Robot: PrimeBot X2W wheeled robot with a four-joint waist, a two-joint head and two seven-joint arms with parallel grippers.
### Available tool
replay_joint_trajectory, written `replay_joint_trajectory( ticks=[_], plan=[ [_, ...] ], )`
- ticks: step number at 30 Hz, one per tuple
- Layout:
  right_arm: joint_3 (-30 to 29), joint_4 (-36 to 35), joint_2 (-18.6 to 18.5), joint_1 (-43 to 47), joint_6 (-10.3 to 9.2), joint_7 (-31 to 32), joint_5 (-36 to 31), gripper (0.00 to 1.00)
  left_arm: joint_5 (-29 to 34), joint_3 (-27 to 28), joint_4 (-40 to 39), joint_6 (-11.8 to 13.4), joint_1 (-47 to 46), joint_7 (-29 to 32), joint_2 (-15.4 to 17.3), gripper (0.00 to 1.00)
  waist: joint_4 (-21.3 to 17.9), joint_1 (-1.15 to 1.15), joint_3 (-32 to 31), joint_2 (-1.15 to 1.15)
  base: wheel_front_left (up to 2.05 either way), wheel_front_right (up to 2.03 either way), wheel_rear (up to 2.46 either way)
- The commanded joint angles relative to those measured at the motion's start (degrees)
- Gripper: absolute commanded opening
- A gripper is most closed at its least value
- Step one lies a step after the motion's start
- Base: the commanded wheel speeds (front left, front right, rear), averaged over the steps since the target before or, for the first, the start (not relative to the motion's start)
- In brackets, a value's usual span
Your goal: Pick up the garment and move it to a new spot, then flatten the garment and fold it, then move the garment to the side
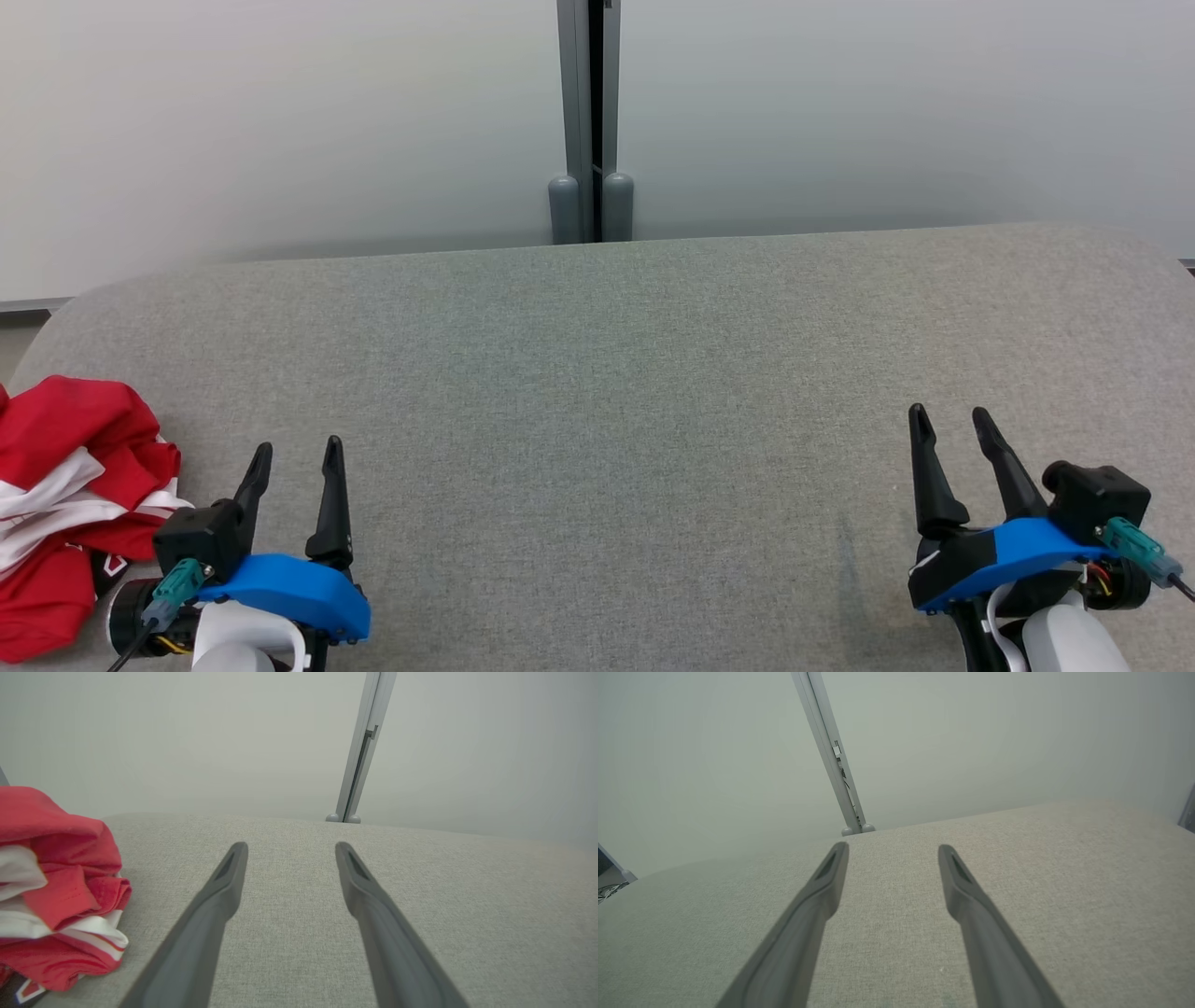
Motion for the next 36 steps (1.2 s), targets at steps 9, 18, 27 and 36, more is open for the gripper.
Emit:
replay_joint_trajectory(
  ticks=[9, 18, 27, 36],
  plan=[
    [0.3, 0.8, -0.5, -0.7, 0.13, -1.4, -5.0, 1.0, 4.7, -0.1, 1.4, 0.5, -0.4, -1.4, 0.2, 1.0, 0.0, 0.0, 0.0, -0.01, 0.0, 0.0, 0.0],
    [-1.2, 1.2, -0.5, 0.0, 0.14, -2.4, -8.1, 1.0, 8.1, 0.6, 1.9, 0.9, 0.5, -2.4, -0.5, 1.0, -0.3, 0.0, -0.1, -0.01, 0.0, 0.0, 0.0],
    [-1.9, 1.4, -0.5, 0.4, 0.15, -3.4, -11.8, 1.0, 12.0, 1.0, 2.4, 0.8, 0.4, -3.4, -0.6, 1.0, -0.4, 0.0, 0.0, -0.01, 0.0, 0.0, 0.0],
    [-1.2, 1.4, -0.5, 0.5, 0.14, -3.5, -12.8, 1.0, 13.1, 1.3, 2.8, 0.6, -0.7, -3.6, -0.6, 1.0, 3.8, 0.0, 0.5, -0.01, 0.0, 0.0, 0.0]
  ],
)
